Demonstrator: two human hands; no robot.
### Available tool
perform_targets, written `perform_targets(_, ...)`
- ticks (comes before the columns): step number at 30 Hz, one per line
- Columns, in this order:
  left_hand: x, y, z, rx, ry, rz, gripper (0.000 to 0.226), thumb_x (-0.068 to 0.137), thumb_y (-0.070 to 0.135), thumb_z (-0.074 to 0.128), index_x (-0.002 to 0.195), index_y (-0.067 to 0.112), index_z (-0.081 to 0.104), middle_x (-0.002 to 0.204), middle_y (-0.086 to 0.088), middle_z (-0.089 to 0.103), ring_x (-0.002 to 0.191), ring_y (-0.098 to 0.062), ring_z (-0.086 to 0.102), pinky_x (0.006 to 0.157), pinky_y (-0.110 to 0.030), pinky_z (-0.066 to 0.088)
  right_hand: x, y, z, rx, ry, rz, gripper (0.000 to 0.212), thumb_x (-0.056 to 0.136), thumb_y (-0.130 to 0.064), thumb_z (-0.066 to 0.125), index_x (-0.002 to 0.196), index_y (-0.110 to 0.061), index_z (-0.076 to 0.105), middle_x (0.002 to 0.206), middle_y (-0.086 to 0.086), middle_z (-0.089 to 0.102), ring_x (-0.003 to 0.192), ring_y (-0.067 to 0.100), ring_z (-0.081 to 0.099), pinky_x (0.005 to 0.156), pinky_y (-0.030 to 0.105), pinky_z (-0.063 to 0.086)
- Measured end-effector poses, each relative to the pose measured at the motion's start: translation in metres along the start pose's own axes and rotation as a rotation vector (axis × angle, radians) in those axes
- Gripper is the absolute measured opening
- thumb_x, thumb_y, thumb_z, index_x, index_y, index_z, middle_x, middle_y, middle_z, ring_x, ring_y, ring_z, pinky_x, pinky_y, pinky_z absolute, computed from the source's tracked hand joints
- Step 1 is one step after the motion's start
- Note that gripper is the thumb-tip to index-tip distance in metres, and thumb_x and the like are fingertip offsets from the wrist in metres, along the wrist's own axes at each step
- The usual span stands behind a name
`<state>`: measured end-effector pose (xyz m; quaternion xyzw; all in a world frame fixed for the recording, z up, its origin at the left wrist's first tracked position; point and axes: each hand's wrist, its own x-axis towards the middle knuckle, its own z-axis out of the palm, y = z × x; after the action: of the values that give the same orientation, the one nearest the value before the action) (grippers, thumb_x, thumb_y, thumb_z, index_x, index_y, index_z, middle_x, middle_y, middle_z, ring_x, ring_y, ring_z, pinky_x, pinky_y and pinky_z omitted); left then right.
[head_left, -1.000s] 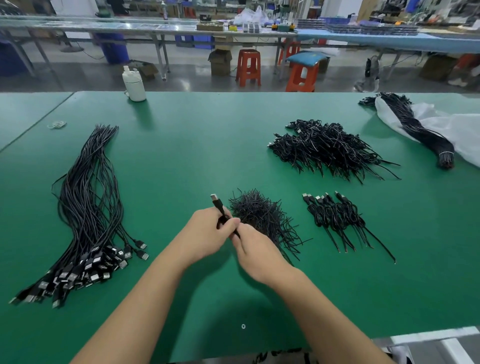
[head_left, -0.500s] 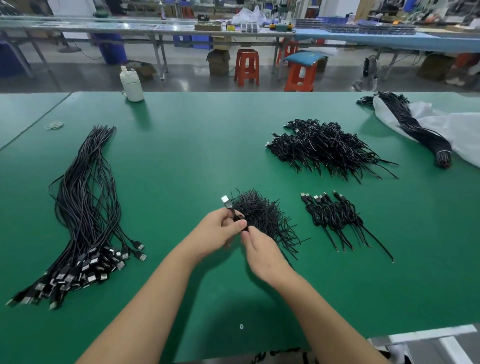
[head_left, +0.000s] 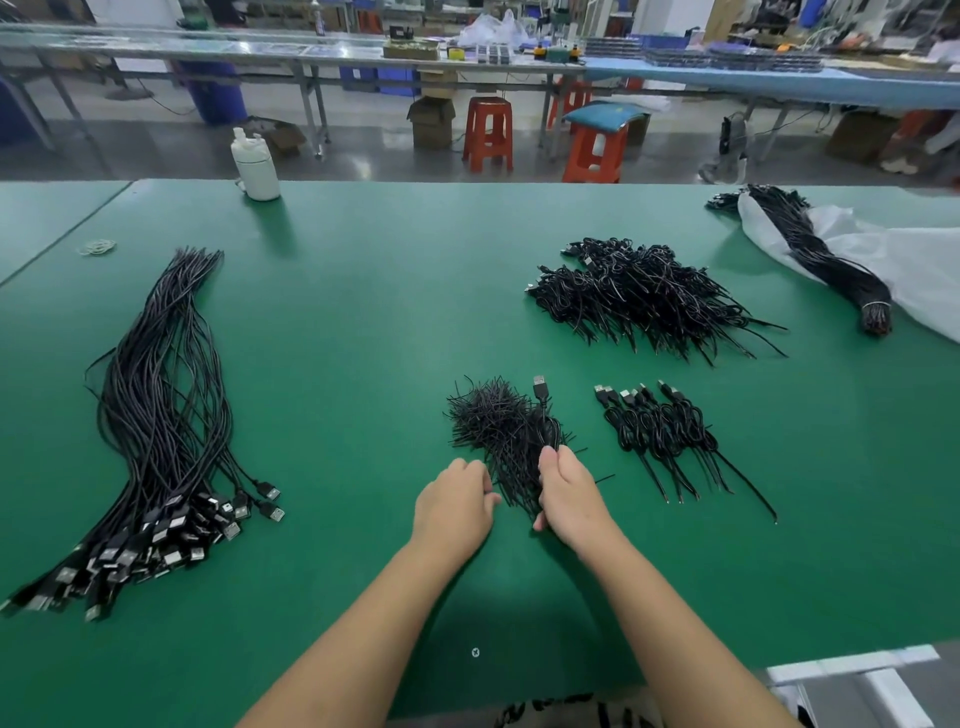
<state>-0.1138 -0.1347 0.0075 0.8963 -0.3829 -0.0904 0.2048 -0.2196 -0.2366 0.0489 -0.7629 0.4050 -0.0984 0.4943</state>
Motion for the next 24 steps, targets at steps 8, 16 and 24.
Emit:
perform_targets(8, 0.008, -0.009, -0.005, 0.047, 0.001, -0.121, 0.017, 0.096, 0.036, 0.052, 0.097, 0.021, 0.057, 0.1, 0.001, 0.055, 0.088, -0.025, 0.062, 0.074, -0.034, 0.049, -0.009, -0.003, 0.002, -0.17, -0.047, -0.092, 0.038, 0.106, -0.042, 0.025, 0.081, -0.015, 0.036, 0.072, 0.005, 0.05, 0.071, 0.031, 0.057, 0.077, 0.04, 0.048)
perform_targets(16, 0.008, -0.015, -0.024, 0.266, -0.233, -0.013, 0.019, 0.095, 0.024, 0.044, 0.079, 0.013, 0.046, 0.082, -0.001, 0.043, 0.07, -0.024, 0.048, 0.064, -0.034, 0.04, -0.009, -0.004, 0.002, -0.123, -0.021, -0.091, 0.038, 0.106, -0.039, 0.028, 0.077, -0.016, 0.037, 0.071, 0.001, 0.048, 0.071, 0.024, 0.051, 0.08, 0.041, 0.046)
perform_targets(24, 0.009, -0.027, -0.042, 0.207, -0.293, -0.084, 0.031, 0.092, 0.049, 0.057, 0.103, 0.02, 0.053, 0.107, -0.003, 0.05, 0.103, -0.026, 0.054, 0.086, -0.039, 0.048, -0.01, -0.005, 0.005, -0.154, -0.071, -0.088, 0.037, 0.107, -0.037, 0.028, 0.078, -0.014, 0.035, 0.072, 0.004, 0.046, 0.071, 0.024, 0.049, 0.077, 0.04, 0.045)
